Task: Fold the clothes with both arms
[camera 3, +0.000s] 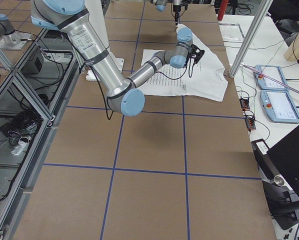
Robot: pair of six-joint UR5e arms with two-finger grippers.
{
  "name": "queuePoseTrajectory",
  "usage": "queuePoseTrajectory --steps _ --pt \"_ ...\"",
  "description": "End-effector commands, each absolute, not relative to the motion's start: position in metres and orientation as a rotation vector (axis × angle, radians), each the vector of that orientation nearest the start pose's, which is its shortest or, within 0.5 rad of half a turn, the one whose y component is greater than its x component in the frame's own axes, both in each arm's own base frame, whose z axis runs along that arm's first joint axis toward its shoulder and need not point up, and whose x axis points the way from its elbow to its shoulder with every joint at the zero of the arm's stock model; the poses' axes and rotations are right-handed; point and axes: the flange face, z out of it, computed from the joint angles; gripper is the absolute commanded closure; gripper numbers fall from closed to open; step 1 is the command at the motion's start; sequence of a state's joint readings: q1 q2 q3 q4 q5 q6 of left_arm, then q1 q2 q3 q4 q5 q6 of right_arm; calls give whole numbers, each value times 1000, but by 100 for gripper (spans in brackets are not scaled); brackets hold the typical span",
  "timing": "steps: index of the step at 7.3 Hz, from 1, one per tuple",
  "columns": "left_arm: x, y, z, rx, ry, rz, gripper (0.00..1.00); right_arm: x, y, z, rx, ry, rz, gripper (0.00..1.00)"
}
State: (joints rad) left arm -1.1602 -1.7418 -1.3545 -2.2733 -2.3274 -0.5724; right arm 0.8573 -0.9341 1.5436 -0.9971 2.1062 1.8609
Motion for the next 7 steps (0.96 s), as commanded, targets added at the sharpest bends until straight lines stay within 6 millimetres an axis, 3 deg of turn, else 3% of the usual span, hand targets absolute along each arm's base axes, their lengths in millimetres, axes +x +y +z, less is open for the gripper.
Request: queuePoseTrajectory --steps 1,2,4,5,6,7 --pt "199 -613 466 318 1038 73 100 -351 -581 245 -153 -1255 690 1" --pt "236 -634 391 329 1109 49 100 -324 -591 261 -166 -1245 708 1" --pt "329 -638 270 286 1224 -12 100 -277 -600 293 -171 -1231 646 1" --pt "377 -627 213 274 1270 -81 100 -254 -602 315 -171 -1221 621 1" --pt "435 -628 143 255 1310 -172 100 -240 -603 328 -163 -1213 619 1" --pt "499 -623 87 225 1325 -283 100 -237 -604 333 -164 -1207 626 1"
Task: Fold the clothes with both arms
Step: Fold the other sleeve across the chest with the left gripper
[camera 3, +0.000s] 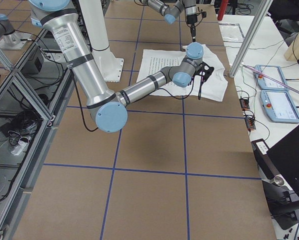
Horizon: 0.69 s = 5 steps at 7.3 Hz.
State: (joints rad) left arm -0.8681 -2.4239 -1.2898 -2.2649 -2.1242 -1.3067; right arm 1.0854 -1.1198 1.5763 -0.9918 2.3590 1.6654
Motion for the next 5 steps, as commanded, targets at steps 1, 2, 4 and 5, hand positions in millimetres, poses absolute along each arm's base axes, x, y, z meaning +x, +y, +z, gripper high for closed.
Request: queuePoseTrajectory --steps 1,2,4,5 --pt "534 -600 68 231 1338 -340 100 -237 -605 337 -167 -1202 627 1" --pt "567 -574 44 208 1363 -382 100 -237 -604 341 -168 -1198 631 1" --pt "620 -538 46 245 1340 -418 100 -232 -601 347 -171 -1196 635 1" --pt "632 -530 49 245 1334 -413 100 -227 -600 347 -175 -1201 628 1"
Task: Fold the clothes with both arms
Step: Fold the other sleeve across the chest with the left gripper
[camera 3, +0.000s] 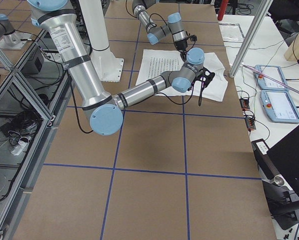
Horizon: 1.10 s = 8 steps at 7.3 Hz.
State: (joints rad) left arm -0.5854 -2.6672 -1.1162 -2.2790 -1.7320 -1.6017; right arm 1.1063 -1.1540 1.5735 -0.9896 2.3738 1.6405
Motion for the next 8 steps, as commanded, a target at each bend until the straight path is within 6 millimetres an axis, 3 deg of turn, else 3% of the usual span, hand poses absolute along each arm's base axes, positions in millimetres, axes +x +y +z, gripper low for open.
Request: queuePoseTrajectory --steps 1,2,3,5,6,7,8 --pt "639 -524 52 243 1330 -410 100 -225 -598 355 -183 -1197 631 1" --pt "647 -519 55 257 1347 -409 100 -225 -597 357 -188 -1193 633 1" --pt "650 -519 58 267 1345 -402 32 -225 -597 356 -185 -1194 633 1" --pt "647 -519 54 295 1345 -373 20 -225 -596 355 -180 -1194 638 0" --pt "642 -517 49 316 1347 -350 20 -230 -592 351 -180 -1197 630 0" --pt "631 -515 59 315 1341 -353 19 -249 -576 341 -172 -1203 601 0" --pt "609 -510 84 334 1304 -329 21 -273 -543 342 -141 -1188 578 0"
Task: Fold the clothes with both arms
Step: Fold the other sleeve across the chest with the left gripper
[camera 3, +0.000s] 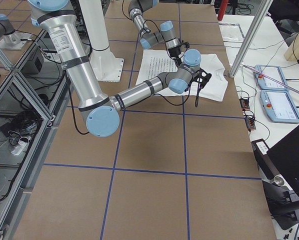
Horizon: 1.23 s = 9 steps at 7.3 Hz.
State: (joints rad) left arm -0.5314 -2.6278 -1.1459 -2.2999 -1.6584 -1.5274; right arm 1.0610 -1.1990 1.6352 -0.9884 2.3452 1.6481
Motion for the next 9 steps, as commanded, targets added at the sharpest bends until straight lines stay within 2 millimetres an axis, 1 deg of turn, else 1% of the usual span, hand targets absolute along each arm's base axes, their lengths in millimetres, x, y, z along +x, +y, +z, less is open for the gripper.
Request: queuePoseTrajectory --steps 1,2,3,4,5,6,7,8,9 --pt "574 -506 108 404 1229 -242 21 -302 -498 345 -100 -1163 555 0" --pt "535 -507 135 459 1194 -205 21 -341 -446 344 -90 -1141 546 1" --pt "506 -506 168 451 1179 -153 22 -372 -391 326 -54 -1086 531 1" --pt "473 -508 198 416 1175 -136 22 -406 -335 300 -26 -985 537 2" --pt "449 -506 219 422 1164 -126 22 -442 -285 301 -17 -943 582 5" --pt "442 -509 227 449 1143 -95 22 -469 -245 309 14 -931 650 13" --pt "440 -508 234 448 1136 -95 22 -483 -226 323 44 -906 662 15" --pt "441 -508 234 446 1135 -96 22 -489 -225 335 19 -884 716 17" --pt "441 -508 234 446 1135 -97 22 -487 -220 348 8 -860 739 18"
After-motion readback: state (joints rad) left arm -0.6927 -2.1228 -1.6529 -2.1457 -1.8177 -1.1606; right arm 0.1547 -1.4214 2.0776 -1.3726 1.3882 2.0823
